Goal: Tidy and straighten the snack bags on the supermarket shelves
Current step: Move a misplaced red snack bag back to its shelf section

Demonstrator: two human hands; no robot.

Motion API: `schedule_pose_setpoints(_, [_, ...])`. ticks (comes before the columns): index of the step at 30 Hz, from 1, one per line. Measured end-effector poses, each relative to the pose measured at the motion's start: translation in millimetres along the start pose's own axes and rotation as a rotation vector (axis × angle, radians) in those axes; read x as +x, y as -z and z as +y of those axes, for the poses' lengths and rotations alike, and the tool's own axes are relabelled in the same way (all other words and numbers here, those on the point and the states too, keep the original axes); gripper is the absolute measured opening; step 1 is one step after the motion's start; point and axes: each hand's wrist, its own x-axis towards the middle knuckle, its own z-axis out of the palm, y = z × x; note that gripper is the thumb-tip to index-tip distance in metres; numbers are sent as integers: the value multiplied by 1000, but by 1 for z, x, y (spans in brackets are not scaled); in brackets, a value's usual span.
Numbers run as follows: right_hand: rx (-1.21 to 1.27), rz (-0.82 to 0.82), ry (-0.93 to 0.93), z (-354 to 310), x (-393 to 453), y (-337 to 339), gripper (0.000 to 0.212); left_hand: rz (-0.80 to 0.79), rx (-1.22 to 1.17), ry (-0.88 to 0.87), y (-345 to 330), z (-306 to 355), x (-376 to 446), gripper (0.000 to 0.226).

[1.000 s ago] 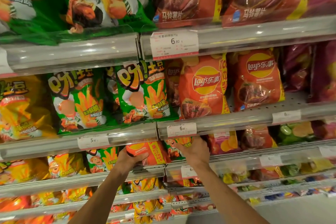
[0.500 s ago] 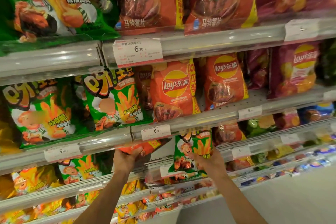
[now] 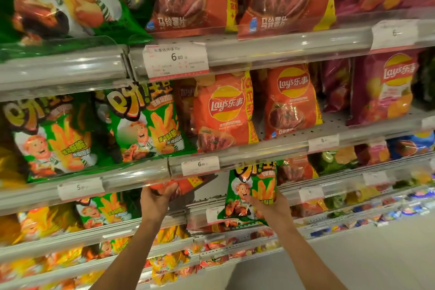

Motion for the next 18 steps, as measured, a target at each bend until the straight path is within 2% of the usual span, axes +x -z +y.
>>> schedule_pose_setpoints(8, [10, -142, 19, -3, -4, -44, 45, -125, -35, 32, 33, 13, -19, 39])
schedule_pose_setpoints(13, [-2, -137, 24, 4, -4, -42, 50, -318, 6, 134, 54, 5, -34, 57])
schedule_pose_setpoints(15, [-15, -133, 28, 8, -4, -35, 55, -344, 30, 132, 49, 2, -36, 61])
schedule_pose_setpoints(18, [-7, -75, 30, 13, -6, -19, 50, -372, 67, 94, 30, 9, -34, 59])
